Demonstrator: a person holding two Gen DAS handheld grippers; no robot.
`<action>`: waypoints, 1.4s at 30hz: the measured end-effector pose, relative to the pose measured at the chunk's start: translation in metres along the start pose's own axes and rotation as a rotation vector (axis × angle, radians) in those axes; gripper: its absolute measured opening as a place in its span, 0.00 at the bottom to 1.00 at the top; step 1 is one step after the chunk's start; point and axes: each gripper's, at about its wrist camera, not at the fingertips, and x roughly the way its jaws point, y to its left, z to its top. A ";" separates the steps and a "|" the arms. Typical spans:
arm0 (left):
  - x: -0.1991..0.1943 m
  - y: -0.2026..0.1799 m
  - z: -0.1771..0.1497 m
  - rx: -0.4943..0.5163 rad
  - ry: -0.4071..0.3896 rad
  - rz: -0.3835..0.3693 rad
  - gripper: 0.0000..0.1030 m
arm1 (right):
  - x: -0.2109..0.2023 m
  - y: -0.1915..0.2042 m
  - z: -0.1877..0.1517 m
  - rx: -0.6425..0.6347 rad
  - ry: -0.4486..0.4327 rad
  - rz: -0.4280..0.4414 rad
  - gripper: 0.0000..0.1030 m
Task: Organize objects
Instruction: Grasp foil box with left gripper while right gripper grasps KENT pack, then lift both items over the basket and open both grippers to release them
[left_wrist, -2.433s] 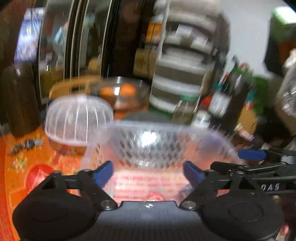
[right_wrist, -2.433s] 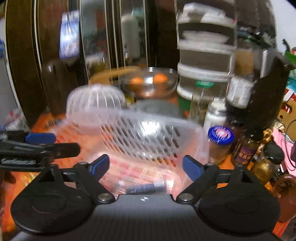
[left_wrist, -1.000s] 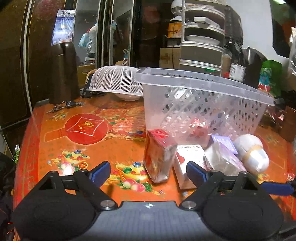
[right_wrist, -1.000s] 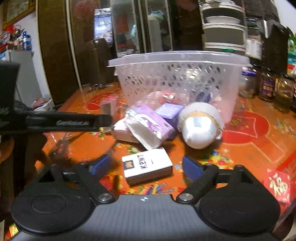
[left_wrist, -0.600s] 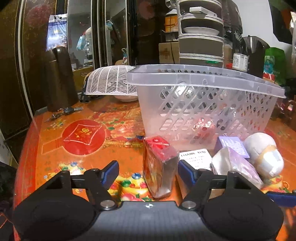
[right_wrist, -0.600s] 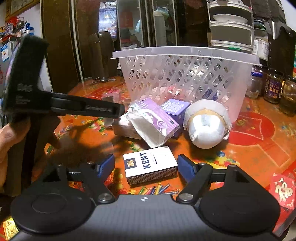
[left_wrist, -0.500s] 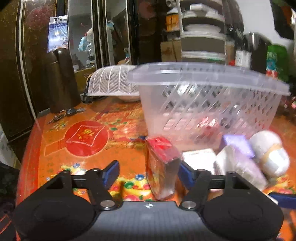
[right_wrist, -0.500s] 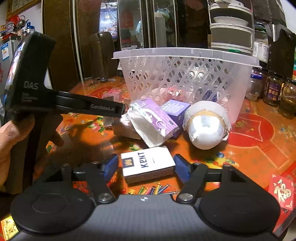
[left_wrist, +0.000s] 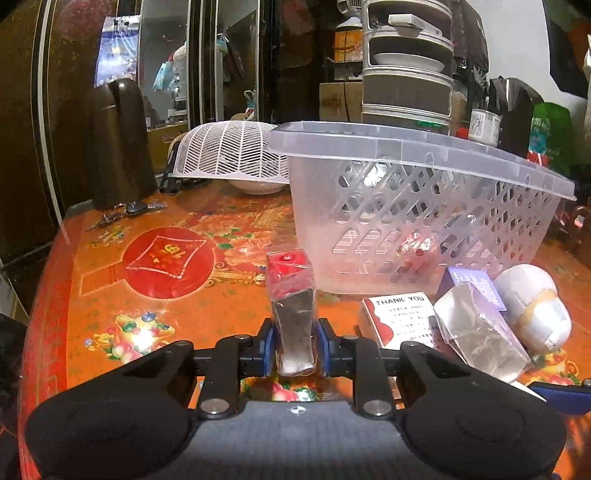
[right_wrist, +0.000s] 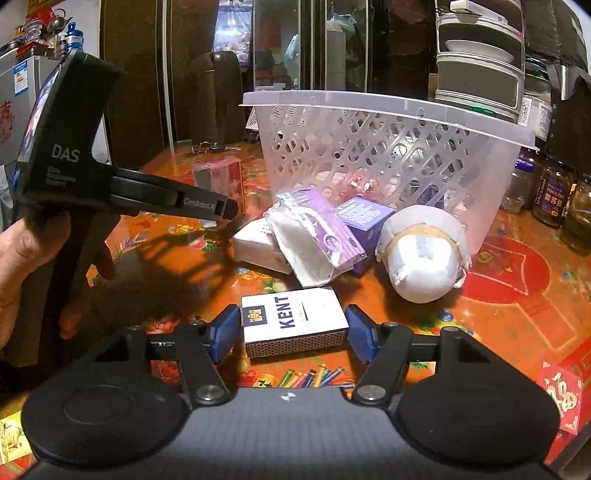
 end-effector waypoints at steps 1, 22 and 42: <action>0.000 0.002 0.000 -0.006 -0.001 -0.003 0.26 | -0.001 -0.002 -0.001 0.013 -0.008 0.003 0.61; -0.083 -0.014 -0.014 0.011 -0.153 -0.175 0.26 | -0.072 -0.052 0.006 0.137 -0.184 0.019 0.61; -0.040 -0.037 0.131 0.005 -0.125 -0.289 0.26 | -0.038 -0.109 0.152 0.069 -0.227 -0.088 0.61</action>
